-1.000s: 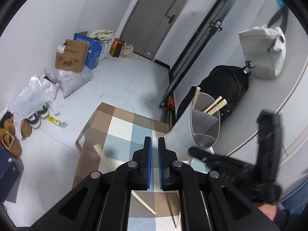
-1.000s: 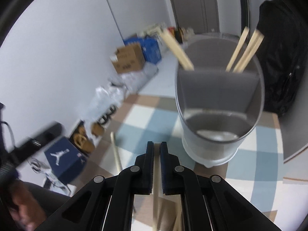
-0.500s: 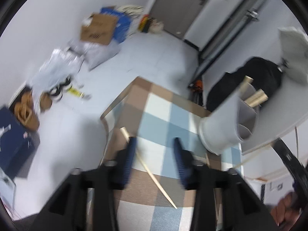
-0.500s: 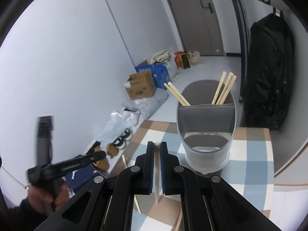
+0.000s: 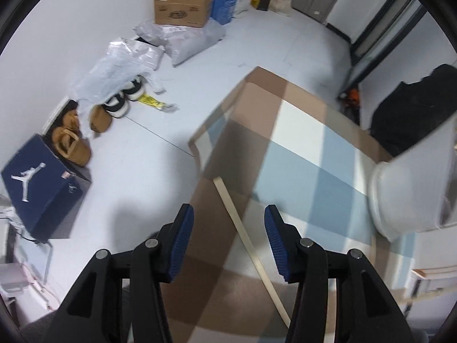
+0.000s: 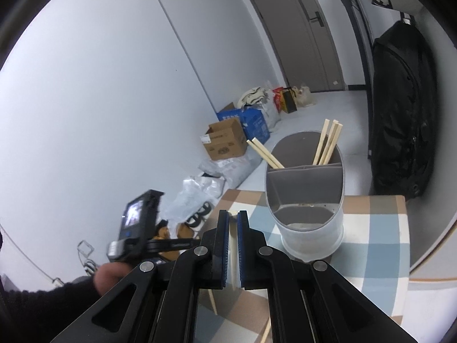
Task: Organize utensils
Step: 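Lift both held chopsticks up off the table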
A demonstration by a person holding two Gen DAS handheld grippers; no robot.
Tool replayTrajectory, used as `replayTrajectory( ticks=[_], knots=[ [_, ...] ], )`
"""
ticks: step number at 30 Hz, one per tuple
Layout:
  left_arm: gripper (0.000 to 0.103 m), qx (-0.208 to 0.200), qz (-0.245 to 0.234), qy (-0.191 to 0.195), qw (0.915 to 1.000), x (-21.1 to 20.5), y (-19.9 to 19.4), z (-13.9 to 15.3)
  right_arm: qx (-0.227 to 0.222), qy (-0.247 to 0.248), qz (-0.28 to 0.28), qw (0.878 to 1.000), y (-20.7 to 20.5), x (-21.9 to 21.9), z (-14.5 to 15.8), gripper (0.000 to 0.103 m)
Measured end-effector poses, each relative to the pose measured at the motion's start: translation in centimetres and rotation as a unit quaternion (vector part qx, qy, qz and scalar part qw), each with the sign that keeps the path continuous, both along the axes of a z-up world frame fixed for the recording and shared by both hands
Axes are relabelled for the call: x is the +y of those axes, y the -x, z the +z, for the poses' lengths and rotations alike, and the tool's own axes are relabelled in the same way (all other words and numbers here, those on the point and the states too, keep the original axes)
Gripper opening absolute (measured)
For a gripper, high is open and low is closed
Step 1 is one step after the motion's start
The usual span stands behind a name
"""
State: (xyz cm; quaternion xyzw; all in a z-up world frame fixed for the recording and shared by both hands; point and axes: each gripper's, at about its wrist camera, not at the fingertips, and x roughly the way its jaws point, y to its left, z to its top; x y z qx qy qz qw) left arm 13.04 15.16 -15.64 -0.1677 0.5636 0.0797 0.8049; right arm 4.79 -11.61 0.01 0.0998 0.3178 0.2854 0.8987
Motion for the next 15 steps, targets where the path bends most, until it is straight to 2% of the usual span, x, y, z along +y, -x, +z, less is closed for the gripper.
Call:
replayTrajectory(
  ticks=[3, 6, 10, 12, 13, 15],
  knots=[
    [0.046, 0.011, 0.001, -0.033, 0.9994, 0.1, -0.7, -0.6, -0.006, -0.007, 0.004, 1.000, 0.3, -0.7, 0.3, 0.005],
    [0.046, 0.017, 0.007, -0.028, 0.9994, 0.8, -0.8, -1.5, -0.010, -0.016, 0.008, 1.000, 0.5, -1.2, 0.8, 0.005],
    [0.046, -0.001, 0.015, 0.001, 0.9999, 1.5, -0.6, -1.8, -0.009, -0.031, 0.009, 0.999, 0.4, -1.8, 0.7, 0.005],
    [0.042, -0.012, 0.008, 0.018, 0.9997, 1.9, -0.4, -1.9, -0.008, -0.039, 0.010, 0.999, 0.3, -2.0, 0.6, 0.005],
    [0.036, -0.016, 0.007, 0.031, 0.9994, 1.8, -0.5, -1.9, -0.007, -0.041, 0.011, 0.999, 0.3, -2.0, 0.5, 0.005],
    [0.035, -0.023, 0.008, 0.049, 0.9985, 2.1, -0.4, -1.9, -0.005, -0.046, 0.010, 0.999, 0.2, -2.1, 0.4, 0.005]
  ],
)
